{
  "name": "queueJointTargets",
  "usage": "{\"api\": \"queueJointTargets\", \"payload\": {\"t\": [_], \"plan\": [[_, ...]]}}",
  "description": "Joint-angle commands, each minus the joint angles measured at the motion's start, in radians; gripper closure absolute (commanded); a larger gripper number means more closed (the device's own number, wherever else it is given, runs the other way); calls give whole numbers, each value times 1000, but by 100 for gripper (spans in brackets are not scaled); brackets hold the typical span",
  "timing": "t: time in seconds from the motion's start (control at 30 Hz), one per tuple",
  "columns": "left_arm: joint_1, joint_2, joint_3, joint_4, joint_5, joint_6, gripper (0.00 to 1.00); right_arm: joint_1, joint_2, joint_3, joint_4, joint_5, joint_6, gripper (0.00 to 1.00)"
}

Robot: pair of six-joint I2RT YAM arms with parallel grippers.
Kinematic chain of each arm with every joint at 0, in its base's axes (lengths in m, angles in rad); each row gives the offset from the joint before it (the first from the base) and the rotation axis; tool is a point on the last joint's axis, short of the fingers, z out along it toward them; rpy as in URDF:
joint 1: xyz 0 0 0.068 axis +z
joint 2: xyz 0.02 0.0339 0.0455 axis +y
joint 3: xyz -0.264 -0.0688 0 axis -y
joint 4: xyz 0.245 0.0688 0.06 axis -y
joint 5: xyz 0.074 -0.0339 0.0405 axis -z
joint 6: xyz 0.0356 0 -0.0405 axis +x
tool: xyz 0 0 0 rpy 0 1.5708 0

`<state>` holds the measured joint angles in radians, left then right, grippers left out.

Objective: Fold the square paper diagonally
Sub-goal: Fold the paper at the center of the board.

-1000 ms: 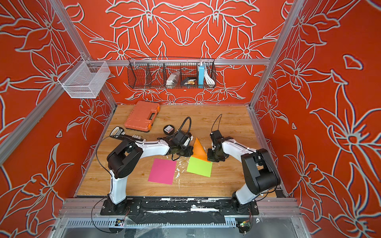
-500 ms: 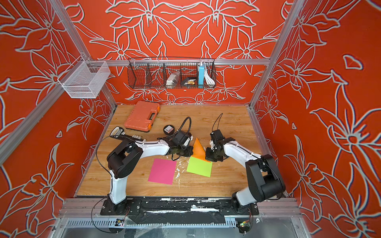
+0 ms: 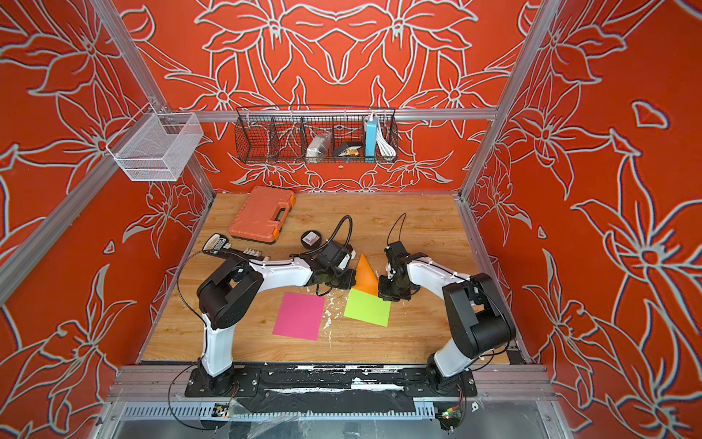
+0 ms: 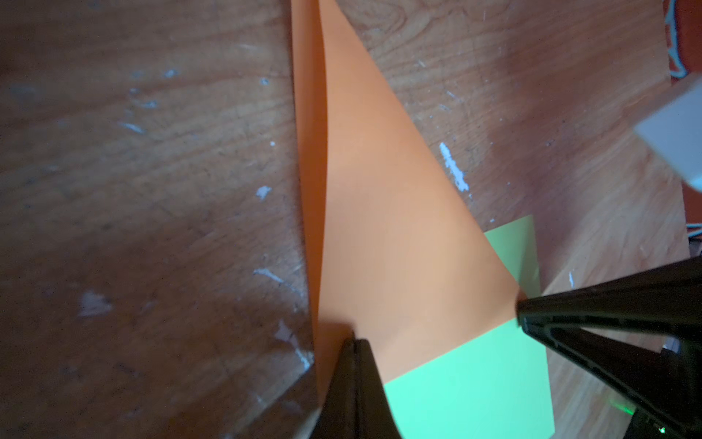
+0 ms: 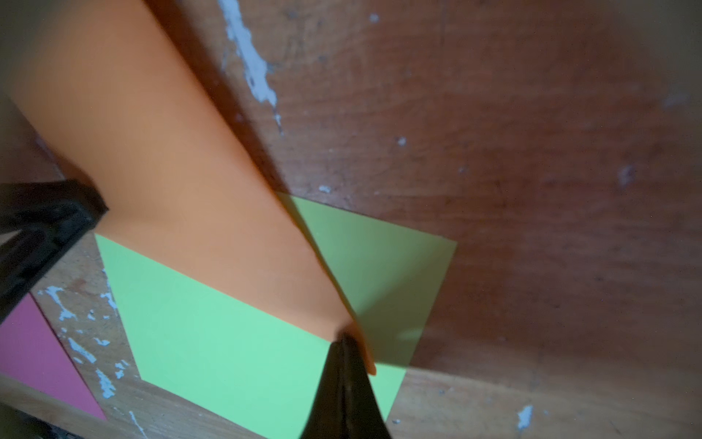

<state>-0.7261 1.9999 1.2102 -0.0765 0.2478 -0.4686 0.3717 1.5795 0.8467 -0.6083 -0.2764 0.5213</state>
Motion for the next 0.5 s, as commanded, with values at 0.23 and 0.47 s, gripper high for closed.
{"api": "queueJointTargets", "payload": {"t": [0.23,0.47], "plan": [[10,28,-9,-85,-41,15,100,-52,32,7,-80,126,-68,100],[10,29,-8,-87,-44,18,100,-68,1,12,-78,80,-79,100]]}}
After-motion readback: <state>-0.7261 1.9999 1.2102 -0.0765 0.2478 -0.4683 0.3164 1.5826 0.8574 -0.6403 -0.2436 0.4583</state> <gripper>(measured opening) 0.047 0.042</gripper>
